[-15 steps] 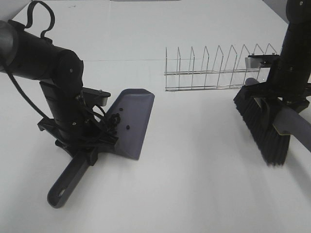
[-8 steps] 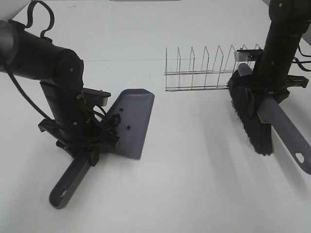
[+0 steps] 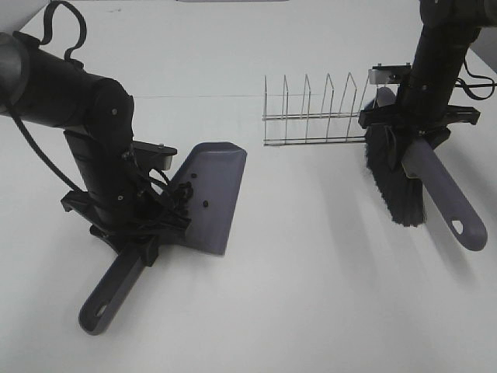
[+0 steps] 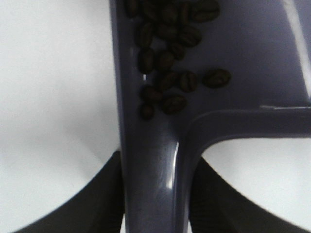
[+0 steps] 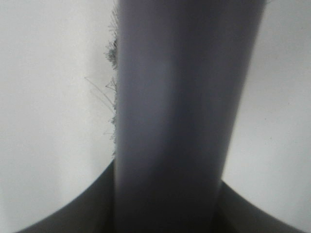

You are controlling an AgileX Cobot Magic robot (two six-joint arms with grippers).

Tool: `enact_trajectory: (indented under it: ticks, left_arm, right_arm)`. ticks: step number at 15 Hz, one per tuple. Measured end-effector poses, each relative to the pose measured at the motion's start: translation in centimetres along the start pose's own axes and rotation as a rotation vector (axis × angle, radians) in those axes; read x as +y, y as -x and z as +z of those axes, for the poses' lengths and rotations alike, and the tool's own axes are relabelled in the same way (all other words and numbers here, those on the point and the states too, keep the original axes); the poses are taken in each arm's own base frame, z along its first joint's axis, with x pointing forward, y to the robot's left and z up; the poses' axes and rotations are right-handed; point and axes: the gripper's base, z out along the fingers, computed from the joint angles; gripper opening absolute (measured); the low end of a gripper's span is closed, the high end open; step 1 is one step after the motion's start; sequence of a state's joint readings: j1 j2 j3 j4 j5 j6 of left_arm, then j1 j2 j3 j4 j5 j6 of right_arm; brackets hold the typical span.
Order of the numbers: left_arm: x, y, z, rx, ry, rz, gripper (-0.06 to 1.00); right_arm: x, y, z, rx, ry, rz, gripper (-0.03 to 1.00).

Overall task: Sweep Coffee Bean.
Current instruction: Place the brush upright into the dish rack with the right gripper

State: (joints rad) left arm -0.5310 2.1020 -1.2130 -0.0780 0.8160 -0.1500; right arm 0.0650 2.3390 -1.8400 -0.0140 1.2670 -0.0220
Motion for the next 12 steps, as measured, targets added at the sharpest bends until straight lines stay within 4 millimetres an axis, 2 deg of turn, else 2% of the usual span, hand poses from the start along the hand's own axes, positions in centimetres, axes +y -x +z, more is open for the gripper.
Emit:
enact_trajectory:
  ticks: [4,7,12]
  left_arm:
    - [-0.1,0.0,0.0,0.002,-0.008,-0.009,0.33]
    - [-0.1,0.0,0.0,0.004,-0.016,-0.017,0.33]
    - [-0.2,0.0,0.0,0.005,-0.021,-0.023,0.33]
  right_arm:
    - [-0.2,0.8,-1.0,-0.057,-0.010,-0.005,0.30]
    - [-0.3,1.3,-0.7,-0.064,-0.017,-0.018,0.30]
    - [-0.6,3.3,-0.6,-0.118,-0.017,-0.012,0.30]
